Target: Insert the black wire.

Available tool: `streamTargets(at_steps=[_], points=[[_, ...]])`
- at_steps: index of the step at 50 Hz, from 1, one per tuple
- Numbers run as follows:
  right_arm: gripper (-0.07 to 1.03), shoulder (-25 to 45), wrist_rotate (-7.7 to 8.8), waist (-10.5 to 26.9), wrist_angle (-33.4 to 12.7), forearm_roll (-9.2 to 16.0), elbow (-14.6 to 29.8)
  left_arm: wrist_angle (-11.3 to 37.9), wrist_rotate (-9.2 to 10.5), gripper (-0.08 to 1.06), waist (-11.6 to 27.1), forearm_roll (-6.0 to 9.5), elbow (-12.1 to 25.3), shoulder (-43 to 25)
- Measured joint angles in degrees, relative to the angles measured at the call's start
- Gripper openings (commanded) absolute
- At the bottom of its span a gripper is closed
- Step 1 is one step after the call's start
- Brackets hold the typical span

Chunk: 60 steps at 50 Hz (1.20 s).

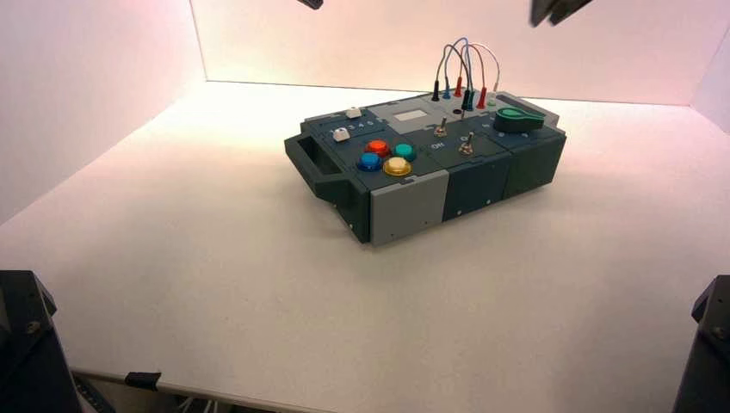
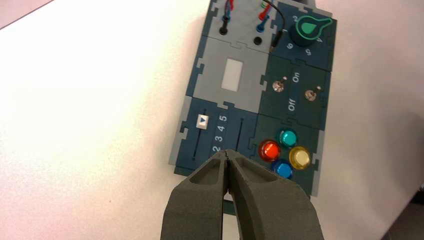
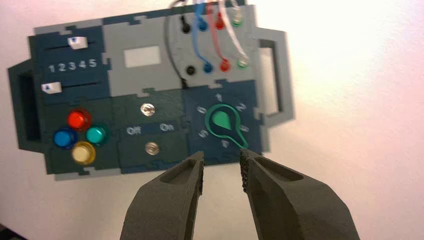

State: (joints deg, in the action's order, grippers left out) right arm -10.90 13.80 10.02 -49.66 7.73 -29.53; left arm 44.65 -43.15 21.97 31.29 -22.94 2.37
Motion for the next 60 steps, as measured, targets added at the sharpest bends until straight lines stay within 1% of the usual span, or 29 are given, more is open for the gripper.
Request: streamTargets(at_steps=[3,8,13,18,25,37,49,60], points=[[0.4,0.79,-0.26,1.14,1.49,0.18,-0.18,-0.35,0.09,-0.03,0.0,-0.09,-0.09,0.0],[0.4,1.93,-1.23,2.2,4.22,0.35,-0.97,-0.7,0.09,-0.03,0.0,-0.09,-0.44,0.0],[0.4,3.08,-1.67,2.99,6.15,0.62,-1.76,-0.88,0.18,-0.03,0.0,-0.18,-0.79,0.0],[0.4,4.13,-1.67,3.43,7.29,1.23,-2.46,-0.97,0.18,-0.03,0.09,-0.18,-1.05,0.0],[0.4,5.54,-1.67,3.52,7.82,1.76,-2.64,-1.14,0.09,-0.03,0.09,-0.09,-1.41,0.0],[0.4,7.82,-1.05,3.87,8.0,1.93,-2.29,-1.58,-0.26,-0.03,0.09,-0.18,-1.93,0.0],[0.4,10.72,-0.62,4.22,8.0,2.02,-0.26,-1.58,-0.26,-0.03,0.09,-0.18,-2.02,0.09],[0.4,12.92,-0.62,4.48,8.09,2.02,1.23,-1.67,-0.26,-0.03,0.09,-0.18,-2.11,0.09]])
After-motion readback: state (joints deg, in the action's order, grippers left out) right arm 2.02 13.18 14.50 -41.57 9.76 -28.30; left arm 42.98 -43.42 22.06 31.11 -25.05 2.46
